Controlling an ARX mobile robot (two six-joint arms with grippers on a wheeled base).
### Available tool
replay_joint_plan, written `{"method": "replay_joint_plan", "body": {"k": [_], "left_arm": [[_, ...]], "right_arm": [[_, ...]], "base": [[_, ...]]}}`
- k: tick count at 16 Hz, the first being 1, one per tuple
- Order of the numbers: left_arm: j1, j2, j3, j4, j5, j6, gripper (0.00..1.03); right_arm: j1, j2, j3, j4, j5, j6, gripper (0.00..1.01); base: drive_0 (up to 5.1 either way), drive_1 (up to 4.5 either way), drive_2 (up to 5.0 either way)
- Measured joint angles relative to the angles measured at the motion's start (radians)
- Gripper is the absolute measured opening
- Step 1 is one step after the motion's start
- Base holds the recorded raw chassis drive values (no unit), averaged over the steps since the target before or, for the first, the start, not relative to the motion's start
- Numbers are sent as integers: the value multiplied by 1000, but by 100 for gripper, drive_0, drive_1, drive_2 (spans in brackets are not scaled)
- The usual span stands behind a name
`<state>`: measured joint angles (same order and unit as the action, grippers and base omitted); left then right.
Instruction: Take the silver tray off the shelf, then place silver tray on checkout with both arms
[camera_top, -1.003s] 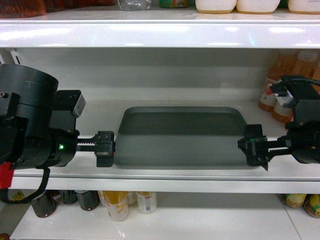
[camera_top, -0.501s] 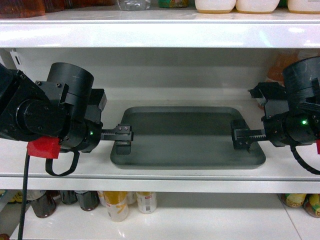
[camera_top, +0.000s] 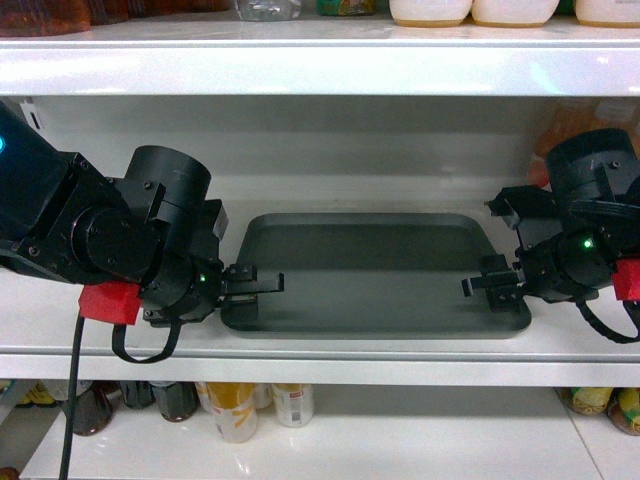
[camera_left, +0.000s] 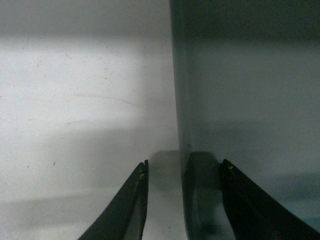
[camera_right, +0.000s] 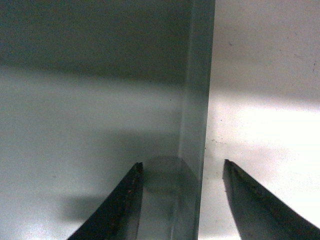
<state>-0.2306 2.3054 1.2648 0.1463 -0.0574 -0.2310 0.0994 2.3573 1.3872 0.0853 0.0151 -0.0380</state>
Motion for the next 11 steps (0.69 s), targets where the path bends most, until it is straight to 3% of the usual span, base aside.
{"method": "replay_joint_plan", "body": {"k": [4, 5, 7, 11], "left_arm": [[16, -3, -16, 19, 17, -14, 5], [25, -5, -26, 31, 31, -37, 2], [35, -13, -45, 47, 42, -51, 2], [41, -75, -166, 134, 23, -50, 2]], "right_arm": [[5, 4, -14, 39, -1, 8, 8], [5, 4, -18, 48, -7, 24, 3], [10, -3, -31, 52, -9, 48, 3], [25, -77, -175, 145, -16, 70, 3]], "base": [[0, 0, 0], [0, 0, 0], [0, 0, 0], [0, 0, 0]]}}
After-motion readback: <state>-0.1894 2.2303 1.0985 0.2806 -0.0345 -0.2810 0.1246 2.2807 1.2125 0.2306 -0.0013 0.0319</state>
